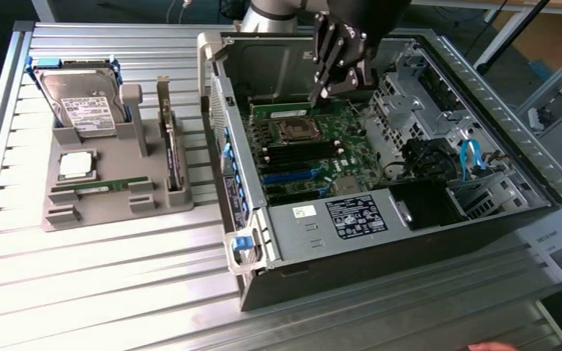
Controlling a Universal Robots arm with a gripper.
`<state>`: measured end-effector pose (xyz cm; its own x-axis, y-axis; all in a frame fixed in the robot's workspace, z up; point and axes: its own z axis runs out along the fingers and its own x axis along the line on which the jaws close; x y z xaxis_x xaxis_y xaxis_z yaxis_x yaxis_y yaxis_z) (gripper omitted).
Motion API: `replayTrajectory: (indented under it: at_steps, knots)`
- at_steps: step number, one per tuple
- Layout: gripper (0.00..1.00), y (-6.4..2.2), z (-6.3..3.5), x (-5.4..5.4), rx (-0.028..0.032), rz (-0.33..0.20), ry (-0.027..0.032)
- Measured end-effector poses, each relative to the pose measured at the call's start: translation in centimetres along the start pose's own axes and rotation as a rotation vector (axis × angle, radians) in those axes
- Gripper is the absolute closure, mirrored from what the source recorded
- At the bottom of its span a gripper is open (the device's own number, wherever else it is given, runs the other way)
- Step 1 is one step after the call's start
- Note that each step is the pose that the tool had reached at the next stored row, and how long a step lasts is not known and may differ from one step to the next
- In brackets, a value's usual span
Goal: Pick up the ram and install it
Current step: 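Pick up the ram and move it above insertion slot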
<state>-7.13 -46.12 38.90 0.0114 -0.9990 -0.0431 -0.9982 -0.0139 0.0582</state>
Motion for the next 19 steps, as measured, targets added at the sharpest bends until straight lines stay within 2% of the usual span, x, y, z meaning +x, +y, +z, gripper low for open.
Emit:
replayTrajectory:
  at_steps: [4, 6, 13, 15, 19]
  knots:
    - [0.88, -1.05, -0.06, 0.0, -0.0006, 0.000, 0.0000]
    - [0.88, -1.84, -0.11, 0.0, -0.0010, 0.000, 0.0000]
    - [0.88, -3.49, -0.21, 0.1, -0.0017, 0.000, 0.0000]
    - [0.88, -3.81, -0.23, 0.1, -0.0017, 0.000, 0.0000]
    - [0.88, -3.85, -0.23, 0.1, -0.0017, 0.000, 0.0000]
